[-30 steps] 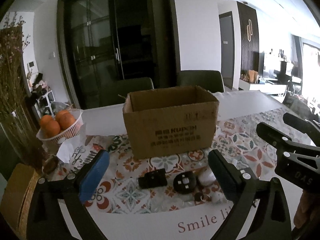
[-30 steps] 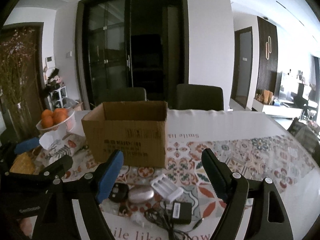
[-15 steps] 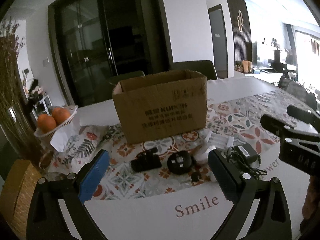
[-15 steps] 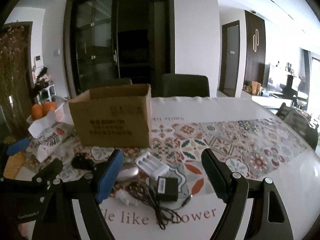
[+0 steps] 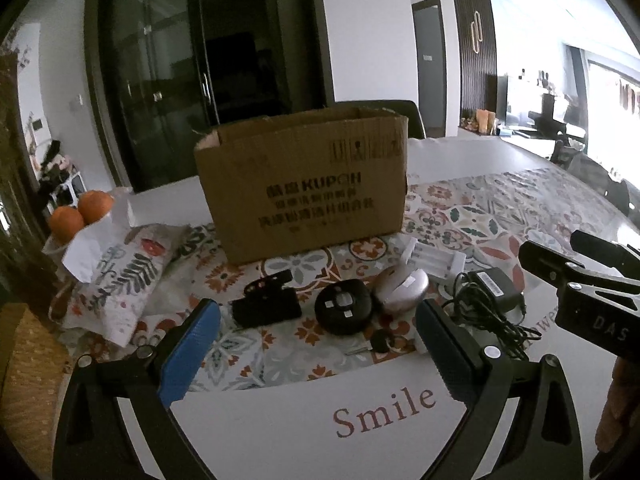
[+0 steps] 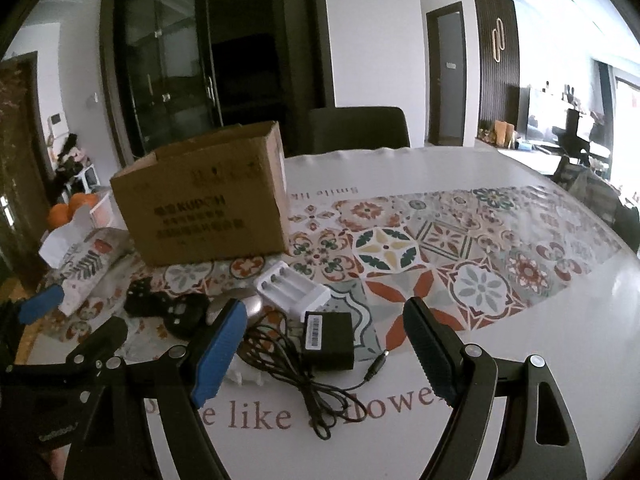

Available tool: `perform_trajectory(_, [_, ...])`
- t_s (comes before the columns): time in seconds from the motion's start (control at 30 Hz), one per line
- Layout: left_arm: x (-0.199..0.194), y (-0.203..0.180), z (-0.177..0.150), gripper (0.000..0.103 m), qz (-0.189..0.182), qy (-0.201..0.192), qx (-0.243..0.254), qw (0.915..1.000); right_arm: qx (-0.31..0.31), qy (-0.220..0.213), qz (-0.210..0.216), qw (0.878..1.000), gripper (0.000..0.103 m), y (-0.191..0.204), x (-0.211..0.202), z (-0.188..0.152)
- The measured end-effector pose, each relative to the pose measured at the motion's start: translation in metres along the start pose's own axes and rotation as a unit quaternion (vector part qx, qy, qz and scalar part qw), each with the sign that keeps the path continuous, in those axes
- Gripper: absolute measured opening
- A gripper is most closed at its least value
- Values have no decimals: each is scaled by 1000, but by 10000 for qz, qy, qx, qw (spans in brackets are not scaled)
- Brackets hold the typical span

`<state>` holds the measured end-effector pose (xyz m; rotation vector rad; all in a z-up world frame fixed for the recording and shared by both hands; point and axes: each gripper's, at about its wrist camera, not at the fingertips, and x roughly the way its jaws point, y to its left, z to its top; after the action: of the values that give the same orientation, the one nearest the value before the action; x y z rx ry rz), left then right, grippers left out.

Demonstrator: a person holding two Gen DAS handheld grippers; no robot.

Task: Organize rigid objects
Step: 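Reach the left tool to the black round case while the right tool reaches the black adapter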

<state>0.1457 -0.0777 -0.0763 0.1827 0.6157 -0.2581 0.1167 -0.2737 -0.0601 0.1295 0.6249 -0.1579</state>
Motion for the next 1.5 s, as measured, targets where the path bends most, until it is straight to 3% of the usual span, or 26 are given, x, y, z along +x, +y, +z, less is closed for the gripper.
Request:
perform_trajectory(0.3, [29,-1,-5,95,-123,239,103,9996,49,75,-203,9998,81,-1,16,-2])
perform_trajectory(0.9, [75,0,-6,88,-336,575,154,9977,174,513,-189,9984,78,-2,58,-8])
perform_trajectory(1.5, [107,-7,-9,69,-459,969,316,9937,258,892,-213,9955,71,-5,83,-15])
